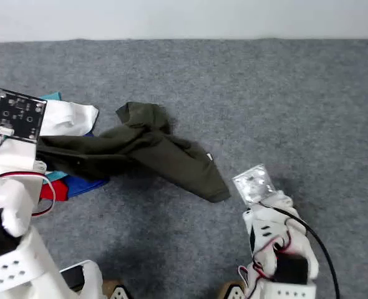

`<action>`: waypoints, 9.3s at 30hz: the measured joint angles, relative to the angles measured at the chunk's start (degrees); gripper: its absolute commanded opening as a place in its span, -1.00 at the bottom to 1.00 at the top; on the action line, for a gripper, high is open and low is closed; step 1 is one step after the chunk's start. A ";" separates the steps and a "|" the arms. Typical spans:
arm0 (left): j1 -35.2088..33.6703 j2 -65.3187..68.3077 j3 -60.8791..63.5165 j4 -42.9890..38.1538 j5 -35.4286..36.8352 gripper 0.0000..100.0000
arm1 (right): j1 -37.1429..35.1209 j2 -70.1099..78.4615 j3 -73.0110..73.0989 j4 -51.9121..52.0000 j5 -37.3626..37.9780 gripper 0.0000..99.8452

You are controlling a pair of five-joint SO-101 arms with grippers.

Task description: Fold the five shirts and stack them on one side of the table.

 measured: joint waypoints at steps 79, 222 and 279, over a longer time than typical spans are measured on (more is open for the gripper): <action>-0.18 -0.70 -16.88 -3.08 6.59 -0.97 | -0.88 98.90 -110.95 8.53 -3.16 -0.98; -0.09 -0.53 5.54 -12.04 4.22 -0.97 | -16.00 125.36 -99.34 15.12 9.14 -0.67; -0.09 -0.53 8.35 -12.13 4.22 -0.97 | -21.36 136.26 -112.09 16.18 13.01 -0.86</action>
